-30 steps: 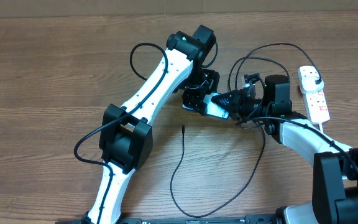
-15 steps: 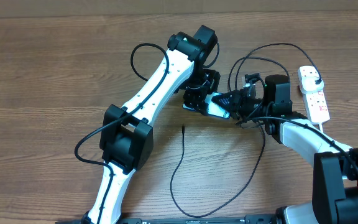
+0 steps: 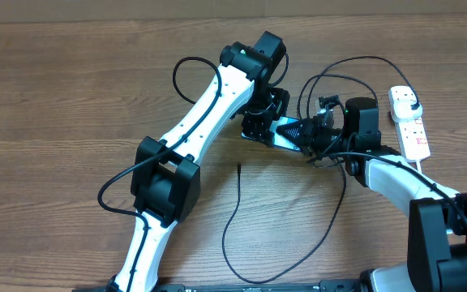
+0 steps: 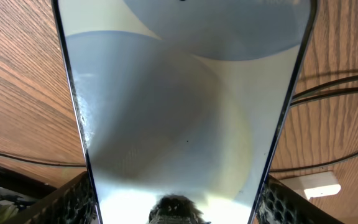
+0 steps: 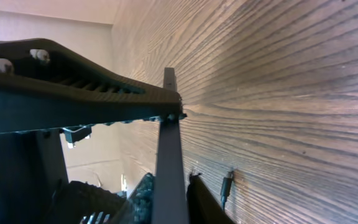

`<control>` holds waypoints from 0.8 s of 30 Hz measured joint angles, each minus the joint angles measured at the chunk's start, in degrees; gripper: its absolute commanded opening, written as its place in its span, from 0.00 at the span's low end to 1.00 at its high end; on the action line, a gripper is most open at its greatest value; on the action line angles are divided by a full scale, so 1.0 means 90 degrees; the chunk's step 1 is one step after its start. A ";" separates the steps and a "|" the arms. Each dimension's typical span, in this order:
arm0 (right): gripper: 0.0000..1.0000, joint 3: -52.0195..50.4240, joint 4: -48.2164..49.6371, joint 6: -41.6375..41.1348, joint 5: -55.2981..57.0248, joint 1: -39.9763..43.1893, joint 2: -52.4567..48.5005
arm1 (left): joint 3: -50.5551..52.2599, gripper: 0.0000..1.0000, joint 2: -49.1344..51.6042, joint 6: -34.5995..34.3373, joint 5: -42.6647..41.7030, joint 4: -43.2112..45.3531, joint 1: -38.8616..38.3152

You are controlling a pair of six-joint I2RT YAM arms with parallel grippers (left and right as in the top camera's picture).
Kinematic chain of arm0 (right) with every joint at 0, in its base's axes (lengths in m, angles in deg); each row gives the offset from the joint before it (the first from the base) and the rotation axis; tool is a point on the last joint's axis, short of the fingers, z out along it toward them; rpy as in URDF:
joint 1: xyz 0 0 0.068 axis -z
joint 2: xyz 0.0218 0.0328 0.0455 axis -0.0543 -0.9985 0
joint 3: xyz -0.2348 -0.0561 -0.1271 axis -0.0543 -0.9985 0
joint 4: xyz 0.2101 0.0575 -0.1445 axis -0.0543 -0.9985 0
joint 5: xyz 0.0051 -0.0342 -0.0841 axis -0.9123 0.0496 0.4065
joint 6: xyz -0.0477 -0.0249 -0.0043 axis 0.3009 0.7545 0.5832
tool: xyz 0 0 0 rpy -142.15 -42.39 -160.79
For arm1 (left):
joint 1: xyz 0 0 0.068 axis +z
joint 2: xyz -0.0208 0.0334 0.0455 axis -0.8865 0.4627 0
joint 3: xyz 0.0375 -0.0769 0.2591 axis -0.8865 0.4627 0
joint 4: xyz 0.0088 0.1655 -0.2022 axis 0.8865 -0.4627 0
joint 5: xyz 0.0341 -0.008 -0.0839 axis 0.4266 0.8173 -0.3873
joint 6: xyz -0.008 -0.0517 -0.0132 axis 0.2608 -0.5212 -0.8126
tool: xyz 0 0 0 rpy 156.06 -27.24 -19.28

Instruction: Plug charger to phone and switch on socket

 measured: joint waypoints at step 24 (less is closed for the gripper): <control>0.04 0.0000 0.0010 -0.0034 -0.0002 0.0002 0.0000 | 0.0000 0.84 0.0002 0.0005 0.0117 0.0017 -0.0041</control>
